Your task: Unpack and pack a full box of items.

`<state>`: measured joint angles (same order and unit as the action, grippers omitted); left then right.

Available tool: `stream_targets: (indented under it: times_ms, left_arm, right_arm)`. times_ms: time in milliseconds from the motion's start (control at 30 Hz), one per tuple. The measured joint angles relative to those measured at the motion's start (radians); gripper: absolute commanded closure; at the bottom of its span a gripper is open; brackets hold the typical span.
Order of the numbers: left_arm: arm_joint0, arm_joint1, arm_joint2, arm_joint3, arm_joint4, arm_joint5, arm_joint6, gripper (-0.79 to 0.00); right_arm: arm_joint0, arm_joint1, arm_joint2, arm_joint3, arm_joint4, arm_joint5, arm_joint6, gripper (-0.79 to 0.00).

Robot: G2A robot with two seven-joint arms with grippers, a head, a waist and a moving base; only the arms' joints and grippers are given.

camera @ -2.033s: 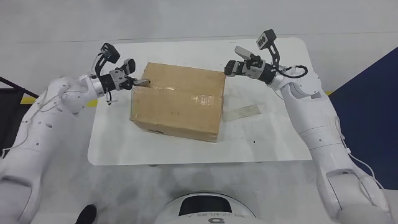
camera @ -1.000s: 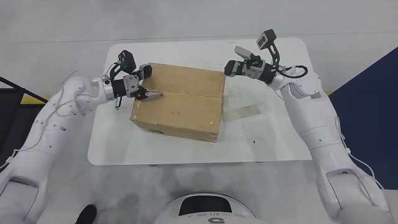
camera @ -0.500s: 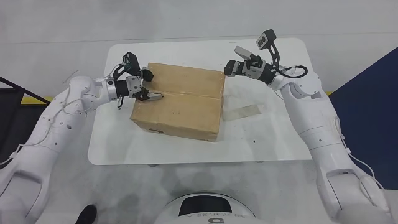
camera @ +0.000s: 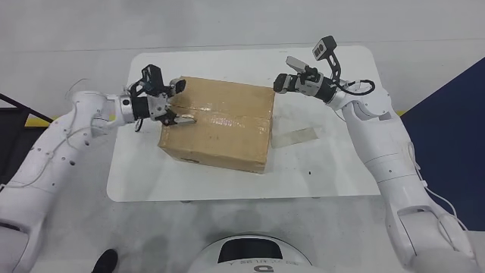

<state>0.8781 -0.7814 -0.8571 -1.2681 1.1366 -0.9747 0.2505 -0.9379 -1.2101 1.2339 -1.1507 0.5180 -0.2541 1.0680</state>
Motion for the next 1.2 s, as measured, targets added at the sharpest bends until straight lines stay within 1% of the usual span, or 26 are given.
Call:
stream_targets:
  times_ms: [100,233,400,600,800,1000,1067,1200]
  left_arm:
    - [0.028,0.002,-0.008,-0.024,0.081,0.031,0.044,-0.785]
    - [0.038,0.002,-0.016,-0.014,0.111,-0.005,0.103,-0.785]
    - [0.032,-0.006,-0.020,0.024,0.131,-0.015,0.135,-0.785]
    - [0.009,-0.023,-0.011,0.078,0.122,-0.030,0.130,-0.785]
    - [-0.015,-0.039,0.005,0.105,0.124,-0.038,0.116,-0.785]
    - [-0.026,-0.047,0.008,0.121,0.137,-0.036,0.115,-0.785]
    - [-0.026,-0.049,0.005,0.122,0.149,-0.026,0.116,-0.785]
    - [-0.012,-0.050,-0.002,0.100,0.203,0.034,0.120,-0.785]
  right_arm:
    - [0.000,0.000,0.000,0.000,0.000,0.000,0.000,-0.785]
    - [0.000,0.000,0.000,0.000,0.000,0.000,0.000,-0.785]
    - [0.000,0.000,0.000,0.000,0.000,0.000,0.000,-0.785]
    - [0.000,0.000,0.000,0.000,0.000,0.000,0.000,-0.785]
    - [0.000,0.000,0.000,0.000,0.000,0.000,0.000,-0.785]
    - [0.000,0.000,0.000,0.000,0.000,0.000,0.000,-0.785]
    - [0.000,0.000,0.000,0.000,0.000,0.000,0.000,-0.785]
    - [0.000,0.000,0.000,0.000,0.000,0.000,0.000,-0.785]
